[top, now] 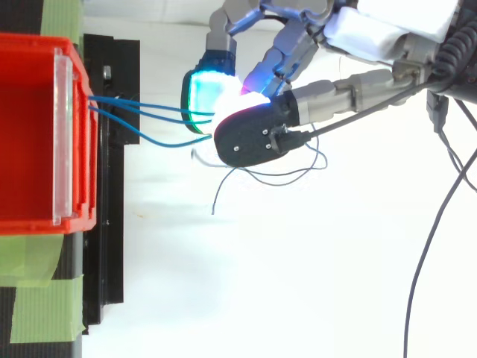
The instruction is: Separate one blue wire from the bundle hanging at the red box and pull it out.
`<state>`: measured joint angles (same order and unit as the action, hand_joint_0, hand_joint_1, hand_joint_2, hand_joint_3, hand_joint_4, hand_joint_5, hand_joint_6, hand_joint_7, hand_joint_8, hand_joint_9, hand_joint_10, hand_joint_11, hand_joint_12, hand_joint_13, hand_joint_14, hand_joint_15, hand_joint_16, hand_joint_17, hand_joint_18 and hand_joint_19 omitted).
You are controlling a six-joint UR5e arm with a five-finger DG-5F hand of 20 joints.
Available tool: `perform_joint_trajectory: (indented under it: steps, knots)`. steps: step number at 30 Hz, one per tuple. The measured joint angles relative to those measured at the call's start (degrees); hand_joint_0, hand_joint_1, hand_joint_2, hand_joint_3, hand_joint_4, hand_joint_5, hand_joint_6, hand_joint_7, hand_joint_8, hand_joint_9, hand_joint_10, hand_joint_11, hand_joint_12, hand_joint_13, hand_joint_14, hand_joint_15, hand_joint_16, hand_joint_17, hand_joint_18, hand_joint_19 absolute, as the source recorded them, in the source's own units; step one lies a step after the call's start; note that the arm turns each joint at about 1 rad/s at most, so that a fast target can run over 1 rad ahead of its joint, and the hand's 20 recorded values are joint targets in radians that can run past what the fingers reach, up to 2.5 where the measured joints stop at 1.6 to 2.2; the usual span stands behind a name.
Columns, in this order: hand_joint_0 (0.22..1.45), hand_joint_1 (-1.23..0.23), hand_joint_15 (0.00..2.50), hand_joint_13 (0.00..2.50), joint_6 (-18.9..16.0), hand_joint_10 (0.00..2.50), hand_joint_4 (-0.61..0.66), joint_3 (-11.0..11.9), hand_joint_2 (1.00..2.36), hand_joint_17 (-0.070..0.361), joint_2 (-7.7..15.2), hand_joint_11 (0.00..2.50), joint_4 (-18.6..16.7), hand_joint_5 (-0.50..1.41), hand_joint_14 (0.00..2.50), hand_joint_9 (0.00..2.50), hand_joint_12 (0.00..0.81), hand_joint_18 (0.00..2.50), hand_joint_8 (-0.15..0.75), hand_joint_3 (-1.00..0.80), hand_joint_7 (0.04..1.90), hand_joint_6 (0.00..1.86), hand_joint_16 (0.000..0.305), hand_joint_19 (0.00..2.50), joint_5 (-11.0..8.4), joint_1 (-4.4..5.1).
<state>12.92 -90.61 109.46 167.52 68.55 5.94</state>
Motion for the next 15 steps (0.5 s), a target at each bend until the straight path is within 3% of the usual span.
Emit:
perform_joint_trajectory:
  steps: [8,15]
  knots:
    - [0.59,-0.57,1.14,1.27,0.0,0.01,0.20,0.0,1.00,0.167,0.0,1.32,0.0,-0.18,0.02,1.27,0.544,0.99,0.442,-0.07,1.07,0.93,0.074,0.67,0.00,0.07]
    - [0.60,-0.60,1.13,1.25,0.0,0.01,0.19,0.0,1.01,0.157,0.0,1.32,0.0,-0.19,0.02,1.23,0.512,0.96,0.419,-0.08,1.01,0.93,0.070,0.66,-0.07,0.11]
